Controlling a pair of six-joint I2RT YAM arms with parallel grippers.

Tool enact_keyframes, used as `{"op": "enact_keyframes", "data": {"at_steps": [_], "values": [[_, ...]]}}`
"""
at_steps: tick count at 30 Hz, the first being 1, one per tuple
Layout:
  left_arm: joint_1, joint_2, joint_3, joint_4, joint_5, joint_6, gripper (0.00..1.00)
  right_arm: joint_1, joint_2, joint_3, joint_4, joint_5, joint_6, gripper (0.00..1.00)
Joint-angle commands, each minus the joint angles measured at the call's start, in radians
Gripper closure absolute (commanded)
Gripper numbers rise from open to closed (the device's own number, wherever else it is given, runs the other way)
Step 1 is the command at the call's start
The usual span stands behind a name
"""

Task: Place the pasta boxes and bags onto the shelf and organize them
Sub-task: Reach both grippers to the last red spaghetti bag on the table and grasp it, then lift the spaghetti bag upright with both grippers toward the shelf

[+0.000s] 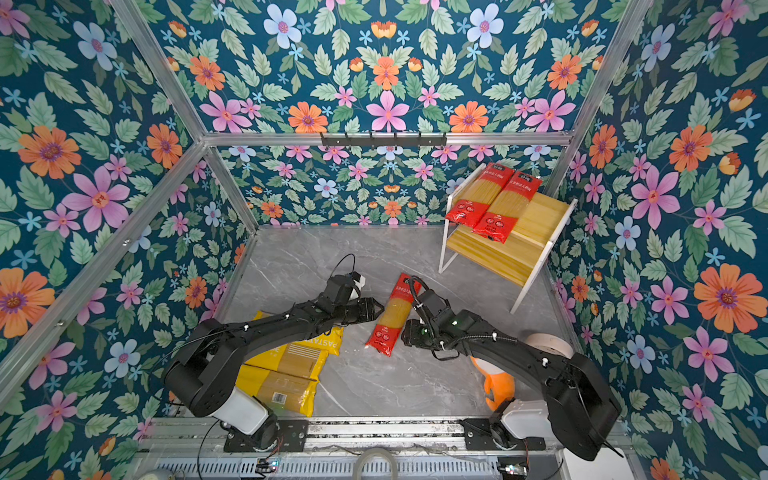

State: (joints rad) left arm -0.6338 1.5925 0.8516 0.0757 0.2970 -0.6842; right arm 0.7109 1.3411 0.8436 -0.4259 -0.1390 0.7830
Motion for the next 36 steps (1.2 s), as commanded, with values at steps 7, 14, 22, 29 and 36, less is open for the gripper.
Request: {"op": "enact_keyframes", "data": {"at_steps": [7, 14, 22, 29, 36], "values": [[0.089, 0.152, 0.135, -0.001, 0.072, 0.106, 0.41, -0.047, 0.234, 0.092, 0.196, 0.092, 0.105, 0.36], [0.068, 0.23, 0.088, 0.132, 0.136, 0.04, 0.42, -0.052, 0.355, 0.068, 0.428, 0.112, 0.229, 0.38], [0.037, 0.225, -0.052, 0.345, 0.137, -0.095, 0.54, -0.051, 0.435, 0.032, 0.609, 0.033, 0.225, 0.61], [0.056, 0.121, -0.147, 0.403, 0.159, -0.103, 0.61, -0.051, 0.363, -0.025, 0.72, 0.0, 0.147, 0.8], [0.084, -0.002, -0.182, 0.414, 0.244, -0.047, 0.46, -0.051, 0.243, -0.035, 0.706, -0.038, 0.0, 0.94]]}}
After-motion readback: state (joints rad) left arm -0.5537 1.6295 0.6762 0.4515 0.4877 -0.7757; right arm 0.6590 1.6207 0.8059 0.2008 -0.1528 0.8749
